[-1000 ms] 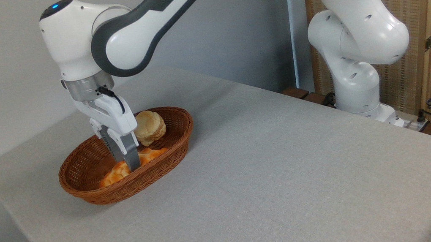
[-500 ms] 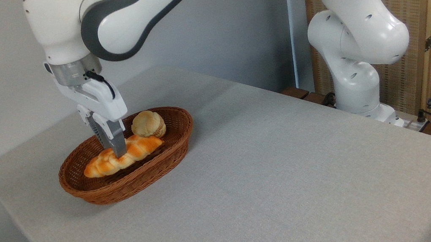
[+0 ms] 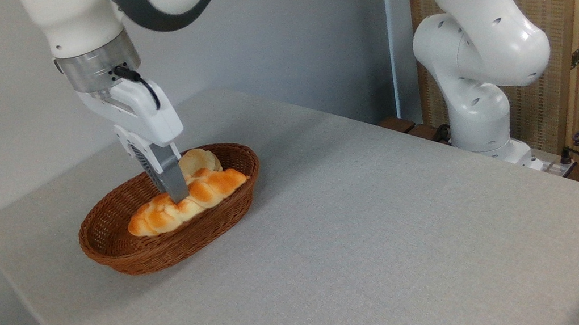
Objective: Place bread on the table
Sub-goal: 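Carry the braided roll out of the basket and lower it onto the table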
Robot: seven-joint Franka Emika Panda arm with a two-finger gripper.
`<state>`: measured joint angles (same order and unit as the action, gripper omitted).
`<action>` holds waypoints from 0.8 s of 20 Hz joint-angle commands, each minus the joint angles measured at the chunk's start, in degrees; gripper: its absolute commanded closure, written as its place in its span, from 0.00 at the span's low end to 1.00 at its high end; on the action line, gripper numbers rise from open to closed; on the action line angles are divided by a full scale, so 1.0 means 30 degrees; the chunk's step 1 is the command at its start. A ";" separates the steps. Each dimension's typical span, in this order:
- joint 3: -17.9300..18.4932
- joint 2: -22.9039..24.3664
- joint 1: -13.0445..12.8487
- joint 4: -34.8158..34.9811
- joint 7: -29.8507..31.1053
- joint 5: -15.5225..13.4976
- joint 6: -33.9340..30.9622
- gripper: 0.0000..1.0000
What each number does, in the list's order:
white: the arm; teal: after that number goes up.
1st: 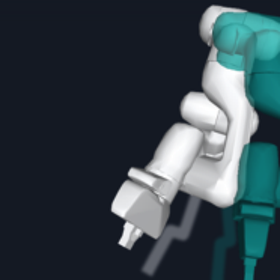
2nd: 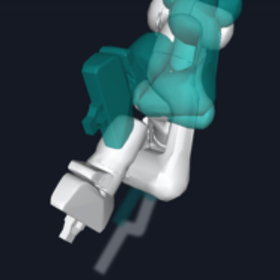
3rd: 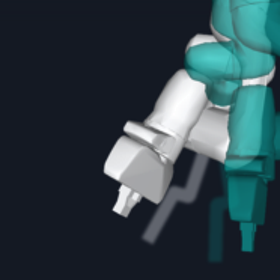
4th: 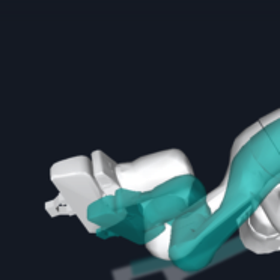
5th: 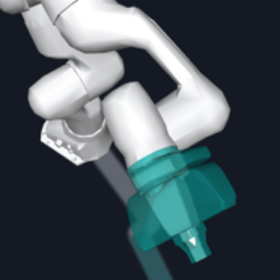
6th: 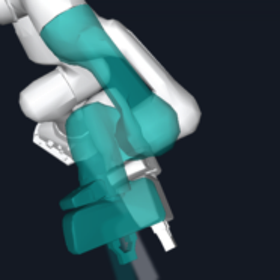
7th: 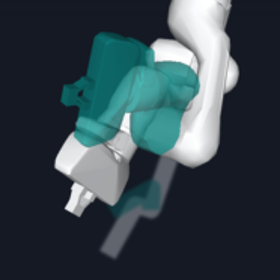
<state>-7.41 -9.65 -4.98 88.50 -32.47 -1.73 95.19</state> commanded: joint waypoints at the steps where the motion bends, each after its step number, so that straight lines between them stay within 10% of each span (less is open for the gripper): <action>1: 0.0682 0.0024 -0.0128 0.0527 -0.1009 0.1331 -0.0059 0.69; 5: 0.1063 -0.0006 -0.0127 0.1525 -0.1099 0.2653 0.0877 0.00; 16: 0.0946 0.0140 0.0341 0.1234 -0.1012 0.2509 0.1055 0.00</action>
<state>-4.75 -10.33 -3.79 92.31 -34.84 5.70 97.68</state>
